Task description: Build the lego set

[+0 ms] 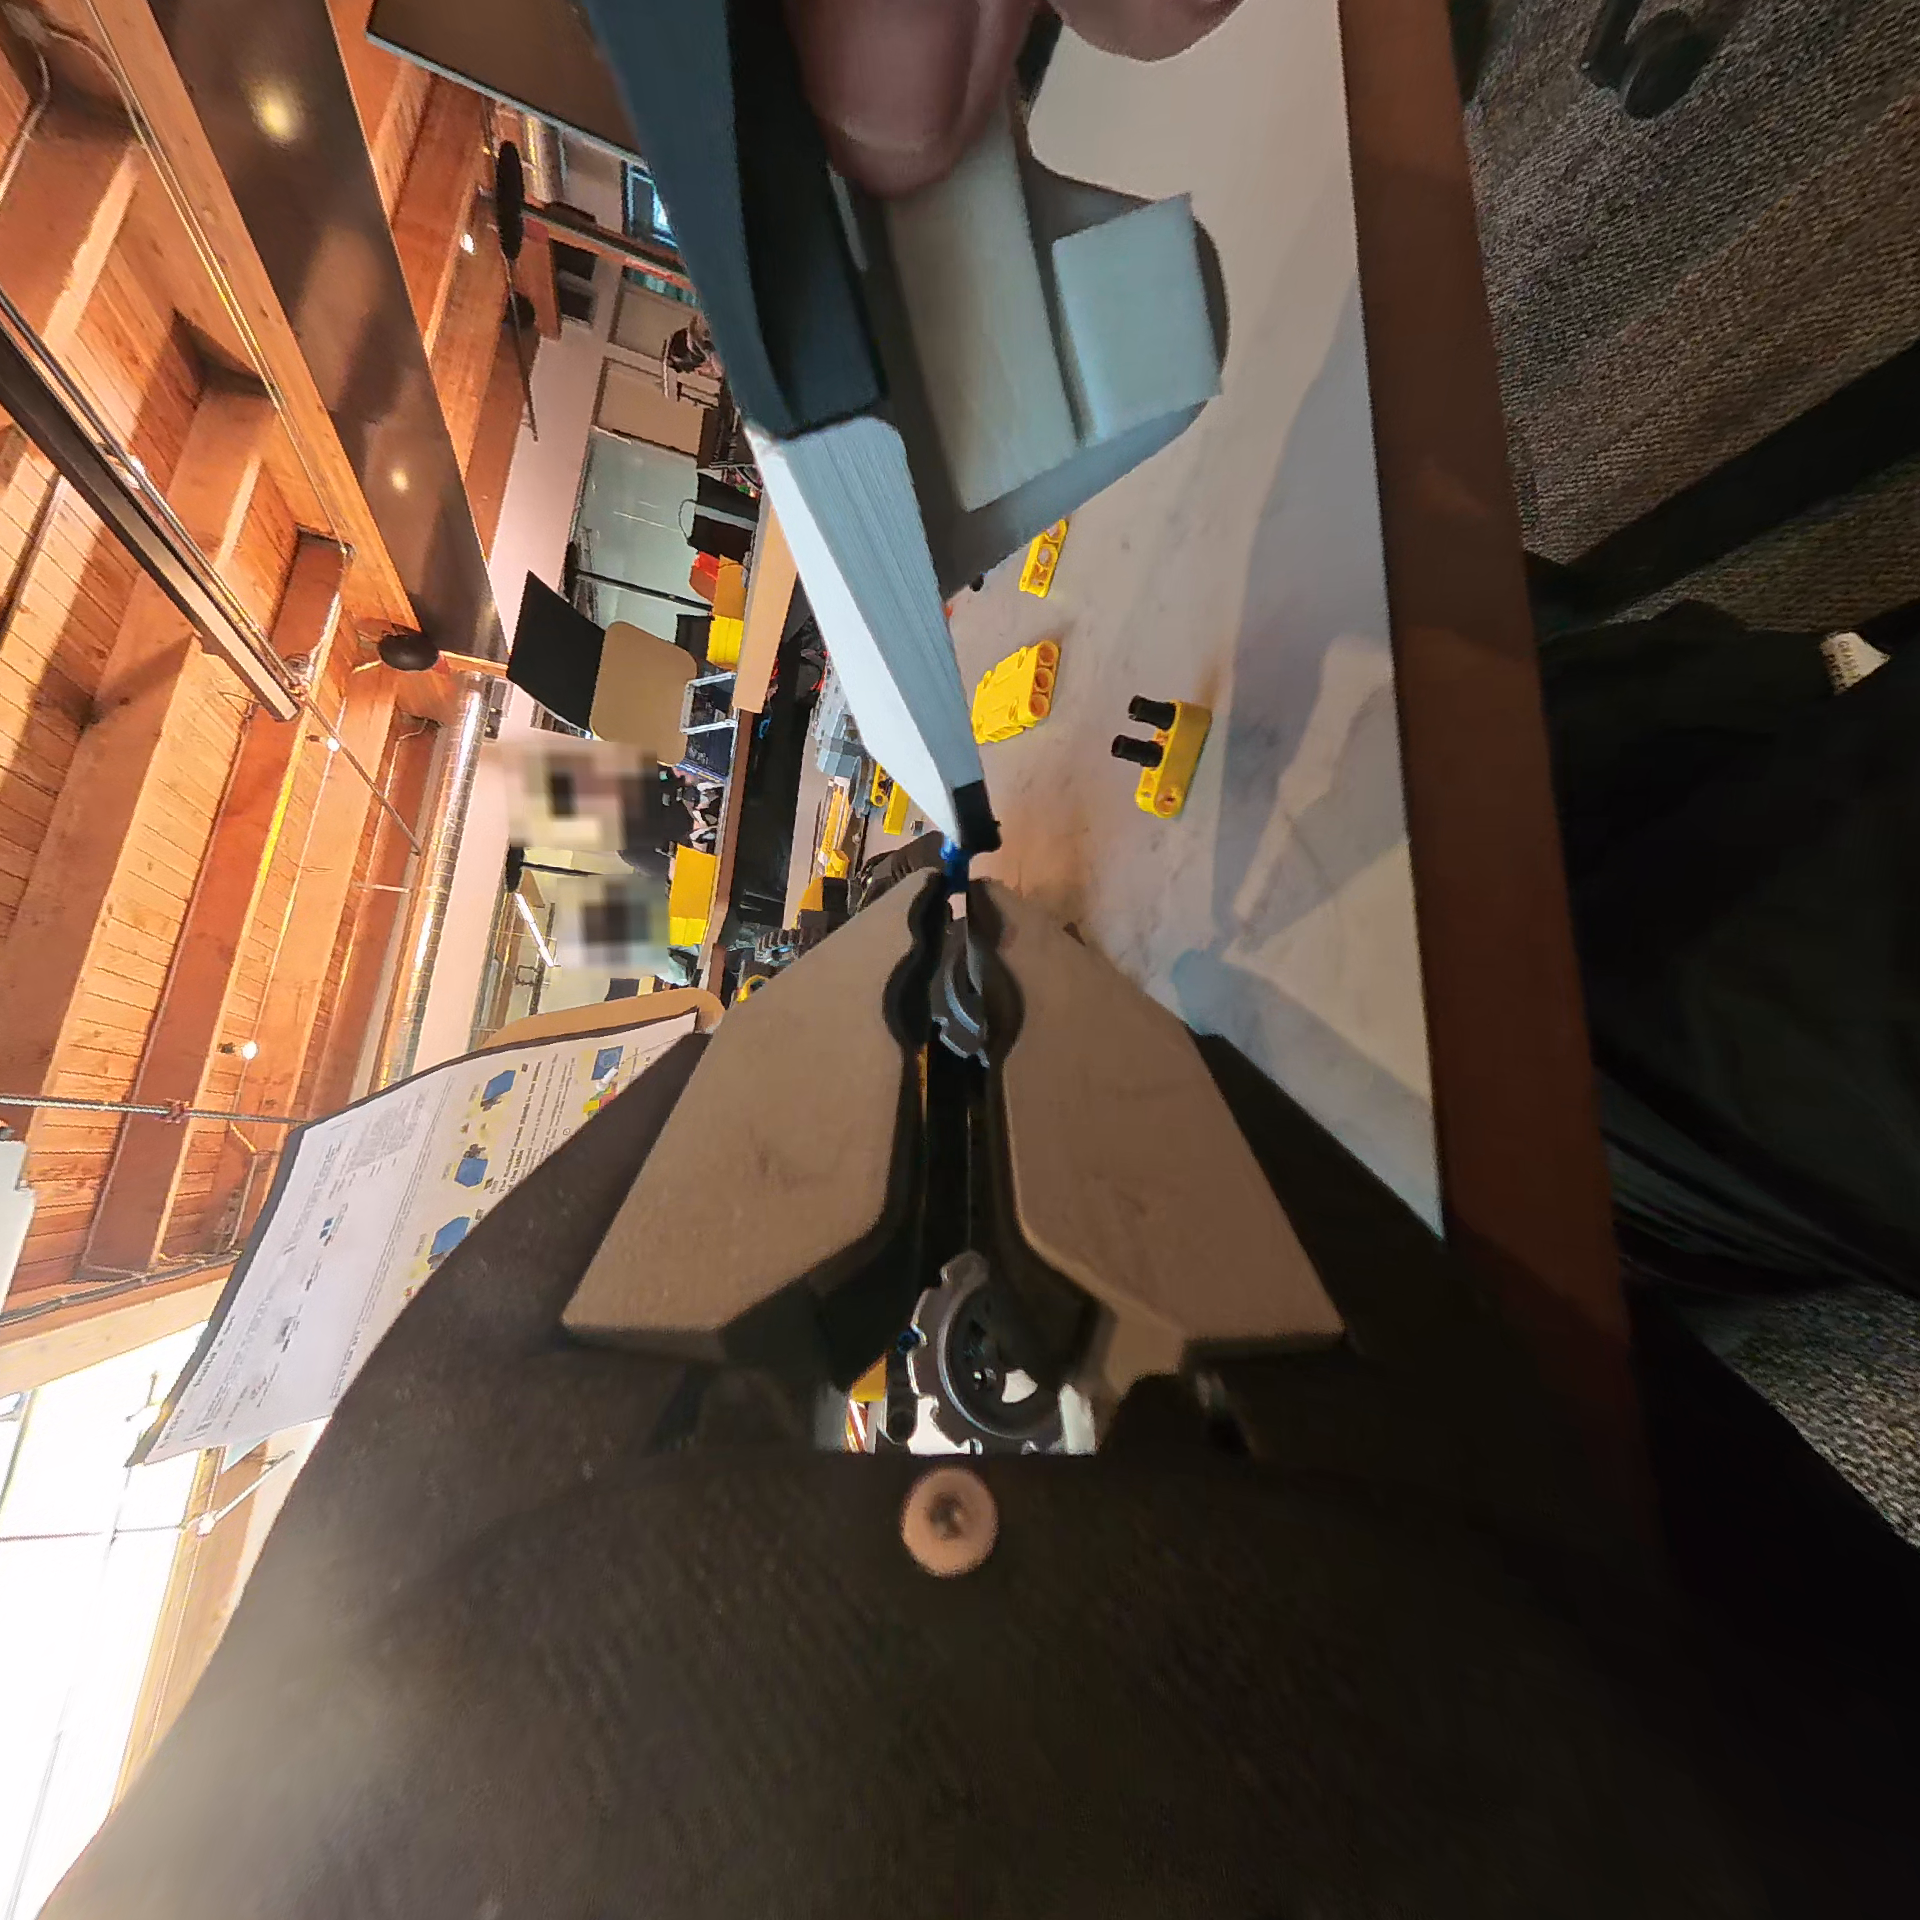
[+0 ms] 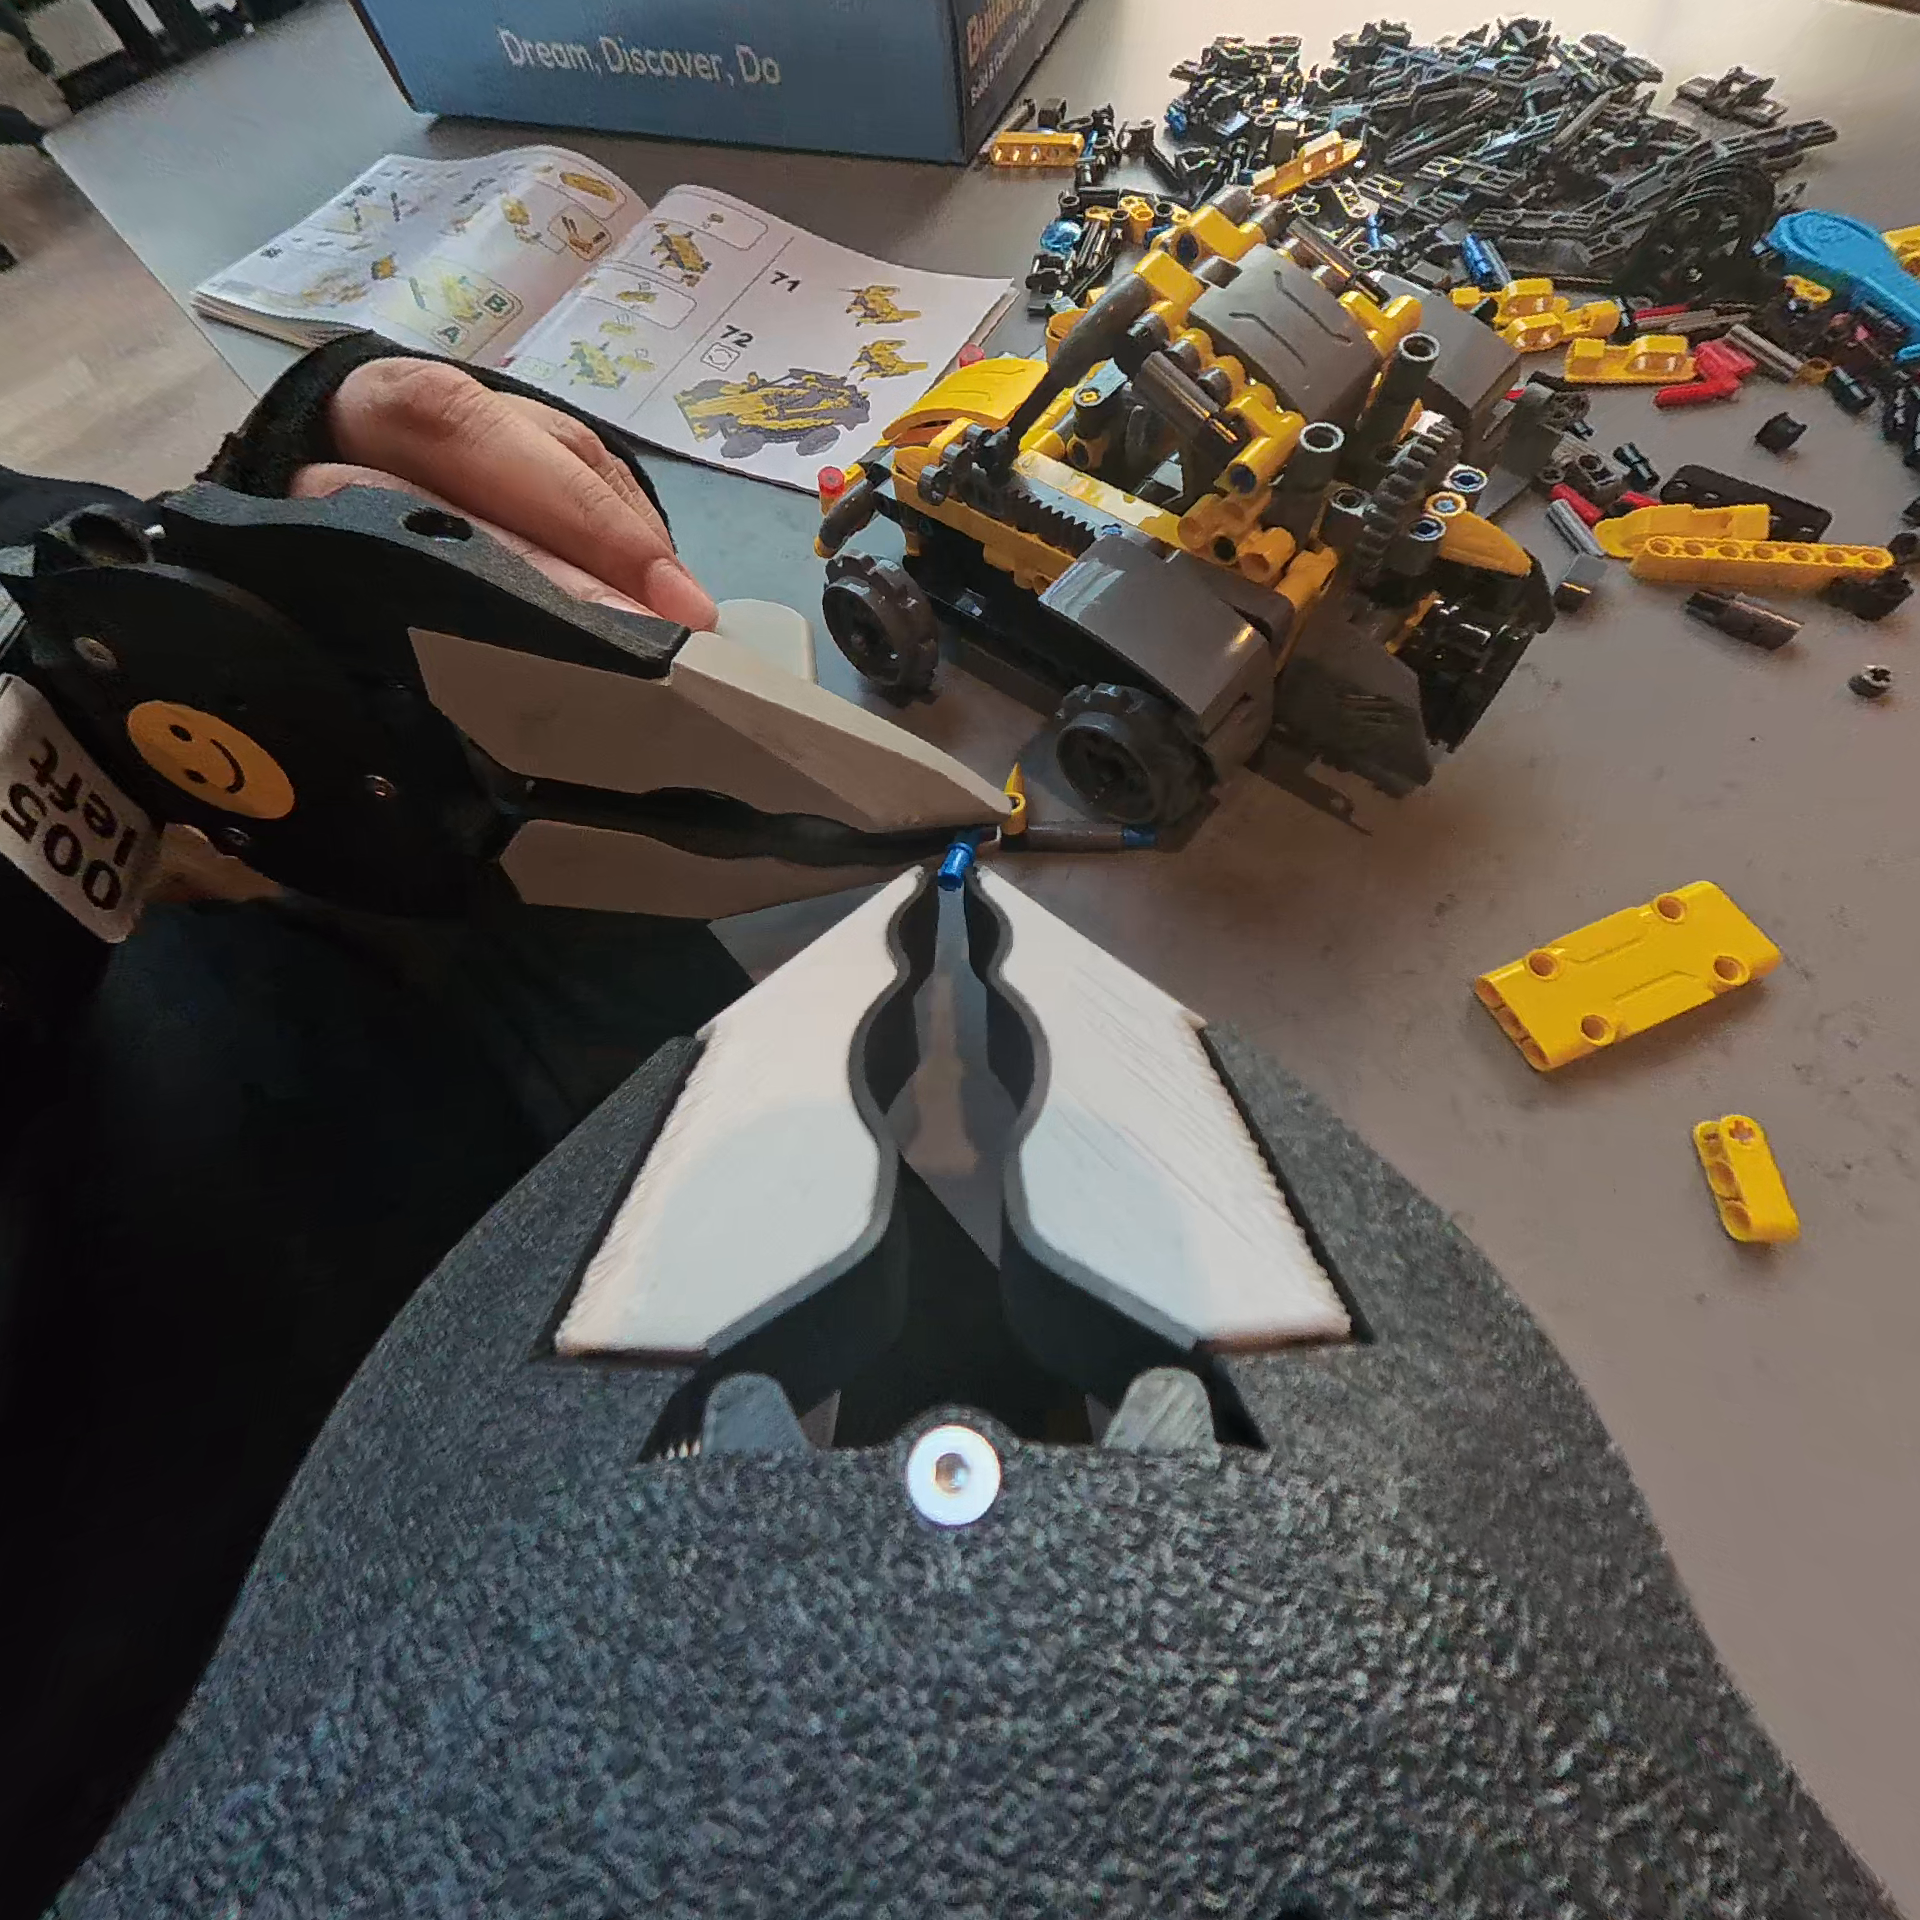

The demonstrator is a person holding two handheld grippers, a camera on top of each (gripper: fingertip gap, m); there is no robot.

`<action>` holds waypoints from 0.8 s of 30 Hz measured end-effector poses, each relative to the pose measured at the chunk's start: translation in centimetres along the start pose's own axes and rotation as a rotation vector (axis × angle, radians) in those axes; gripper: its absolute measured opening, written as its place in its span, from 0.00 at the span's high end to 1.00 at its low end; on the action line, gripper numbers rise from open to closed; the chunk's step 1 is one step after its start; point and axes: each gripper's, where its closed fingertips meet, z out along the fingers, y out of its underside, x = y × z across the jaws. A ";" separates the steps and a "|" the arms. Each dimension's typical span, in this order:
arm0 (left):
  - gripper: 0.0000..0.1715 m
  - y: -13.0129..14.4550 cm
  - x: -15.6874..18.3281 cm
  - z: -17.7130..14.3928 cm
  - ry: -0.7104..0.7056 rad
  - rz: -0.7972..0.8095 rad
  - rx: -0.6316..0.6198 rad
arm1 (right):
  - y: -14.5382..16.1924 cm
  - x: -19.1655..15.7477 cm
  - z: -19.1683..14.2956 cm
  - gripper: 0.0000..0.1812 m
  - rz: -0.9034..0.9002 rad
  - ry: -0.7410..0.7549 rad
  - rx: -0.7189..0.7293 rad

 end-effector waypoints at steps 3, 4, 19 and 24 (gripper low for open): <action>1.00 0.0 0.0 0.0 0.004 -0.009 0.003 | 0.1 0.1 0.0 0.97 0.000 0.006 0.005; 1.00 0.0 0.0 0.0 0.006 -0.018 0.006 | 0.1 0.1 0.0 0.97 -0.005 0.011 0.009; 0.93 -0.4 -3.5 -2.2 0.395 -1.051 0.158 | -4.8 0.0 -3.5 0.98 -0.408 0.292 0.267; 0.94 -2.3 -4.9 -3.8 0.644 -1.395 0.334 | -6.2 -1.6 -3.5 0.98 -0.568 0.365 0.334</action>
